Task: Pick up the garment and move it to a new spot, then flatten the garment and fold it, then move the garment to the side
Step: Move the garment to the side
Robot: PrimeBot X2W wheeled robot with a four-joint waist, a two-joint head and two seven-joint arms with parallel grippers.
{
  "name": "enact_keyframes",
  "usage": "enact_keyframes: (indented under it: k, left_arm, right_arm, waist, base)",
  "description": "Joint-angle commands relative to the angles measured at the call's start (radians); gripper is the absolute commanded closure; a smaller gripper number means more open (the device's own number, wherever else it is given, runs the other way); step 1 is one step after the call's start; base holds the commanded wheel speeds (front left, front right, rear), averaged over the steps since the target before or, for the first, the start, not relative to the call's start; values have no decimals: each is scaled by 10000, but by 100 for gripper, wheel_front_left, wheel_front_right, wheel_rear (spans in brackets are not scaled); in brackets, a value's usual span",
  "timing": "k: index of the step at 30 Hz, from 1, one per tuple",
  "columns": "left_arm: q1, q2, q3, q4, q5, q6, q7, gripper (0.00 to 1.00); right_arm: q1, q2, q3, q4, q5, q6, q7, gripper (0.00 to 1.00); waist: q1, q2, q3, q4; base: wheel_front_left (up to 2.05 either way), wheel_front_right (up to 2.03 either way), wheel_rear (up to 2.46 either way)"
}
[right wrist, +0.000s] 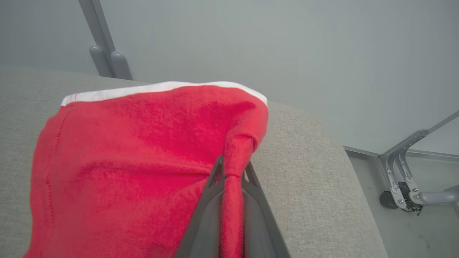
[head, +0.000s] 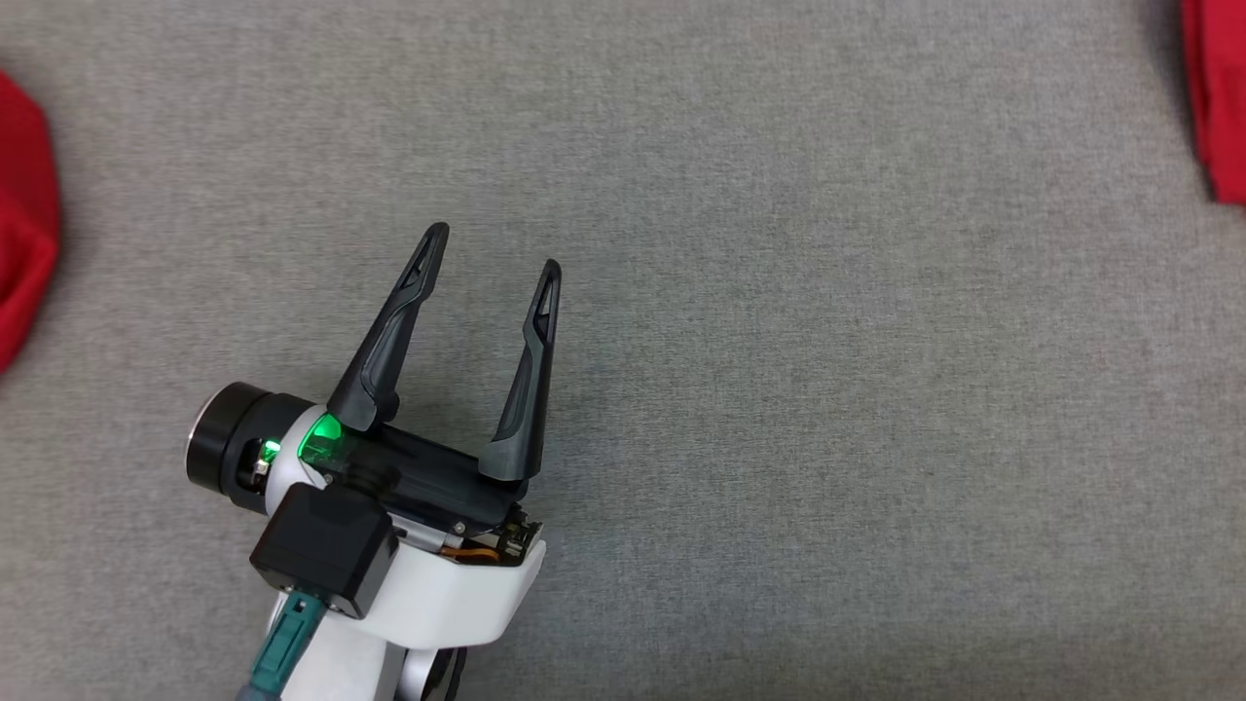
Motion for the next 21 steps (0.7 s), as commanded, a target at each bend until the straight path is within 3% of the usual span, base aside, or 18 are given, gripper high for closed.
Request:
enact_keyframes:
  k: [1, 2, 3, 4, 10, 14, 21]
  left_arm:
    - [-192, 61, 38, -86, 118, -67, 0, 0]
    - [-202, 64, 57, -114, 143, -105, 0, 0]
    - [-209, 64, 65, -120, 169, -131, 0, 0]
    - [-218, 56, 65, -103, 196, -169, 0, 0]
    - [-88, 48, 4, 162, 72, -222, -1, 0]
    - [266, 38, 67, 502, -130, -39, -1, 0]
    - [1254, 26, 420, 1354, -615, 295, 0, 0]
  right_arm:
    - [-215, -89, -45, 138, -144, -22, -70, 100]
    - [-352, -101, -103, 289, -262, -22, -128, 100]
    - [-473, -77, -162, 440, -400, -22, -177, 55]
    - [-589, -32, -168, 585, -607, -22, -216, 0]
    - [-1029, 559, -21, 1267, -2287, -22, -901, 0]
    - [-692, 1771, 259, 1284, -3070, -22, -1569, 0]
    - [944, 4046, 736, 1270, -3363, -22, -2378, 0]
  waist:
    - [0, 0, 309, -272]
    - [0, 0, 353, -305]
    - [0, 0, 382, -329]
    - [0, 0, 398, -347]
    - [0, 0, -113, -316]
    - [0, 0, -1112, -173]
    - [0, 0, -3203, 299]
  base:
    - [0, 0, 0]
    - [0, 0, 0]
    - [0, 0, 0]
    - [0, 0, 0]
    - [0, 0, 0]
    - [0, 0, 0]
    - [0, 0, 0]
